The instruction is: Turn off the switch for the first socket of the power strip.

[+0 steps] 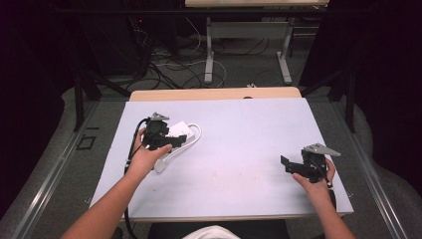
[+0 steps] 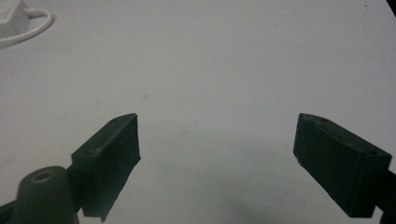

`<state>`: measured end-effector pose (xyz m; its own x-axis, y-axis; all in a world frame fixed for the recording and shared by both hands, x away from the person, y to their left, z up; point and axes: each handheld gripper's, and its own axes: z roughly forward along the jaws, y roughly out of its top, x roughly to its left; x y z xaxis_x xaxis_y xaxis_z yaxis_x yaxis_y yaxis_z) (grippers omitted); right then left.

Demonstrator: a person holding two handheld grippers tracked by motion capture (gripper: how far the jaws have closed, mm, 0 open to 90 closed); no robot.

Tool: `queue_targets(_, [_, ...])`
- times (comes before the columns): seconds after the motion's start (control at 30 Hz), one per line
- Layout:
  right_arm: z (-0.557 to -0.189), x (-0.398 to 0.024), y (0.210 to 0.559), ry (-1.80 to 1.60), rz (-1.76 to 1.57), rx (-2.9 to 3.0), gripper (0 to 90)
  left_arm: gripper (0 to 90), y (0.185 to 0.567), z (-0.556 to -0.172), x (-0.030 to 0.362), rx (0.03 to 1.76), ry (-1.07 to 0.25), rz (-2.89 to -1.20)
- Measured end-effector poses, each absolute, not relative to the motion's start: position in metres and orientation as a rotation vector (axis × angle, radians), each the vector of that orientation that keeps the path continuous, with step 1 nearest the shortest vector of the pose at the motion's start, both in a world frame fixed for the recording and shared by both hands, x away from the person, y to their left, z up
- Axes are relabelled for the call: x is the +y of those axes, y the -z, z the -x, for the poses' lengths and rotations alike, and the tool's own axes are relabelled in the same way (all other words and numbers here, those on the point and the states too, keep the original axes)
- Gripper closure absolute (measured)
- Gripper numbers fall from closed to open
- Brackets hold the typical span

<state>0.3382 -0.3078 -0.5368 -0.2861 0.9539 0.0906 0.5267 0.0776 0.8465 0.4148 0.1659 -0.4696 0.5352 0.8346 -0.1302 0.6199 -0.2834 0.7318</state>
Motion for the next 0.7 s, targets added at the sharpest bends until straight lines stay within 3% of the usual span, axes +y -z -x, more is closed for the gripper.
queue_targets(0.07, [-0.338, -0.308, 0.537, -1.124, -1.459, 1.863, 13.7, 14.2, 0.469, -0.412, 0.168, 1.178, -0.353, -1.998])
queue_targets(0.2, [-0.338, -0.308, 0.537, -1.122, -1.451, 1.865, 13.6, 0.9, 0.466, -0.405, 0.171, 1.166, -0.349, -1.994])
queue_targets(0.7, [-0.338, -0.307, 0.536, -1.122, -1.457, 1.861, 13.6, 0.3, 0.458, -0.381, 0.191, 1.135, -0.348, -1.922])
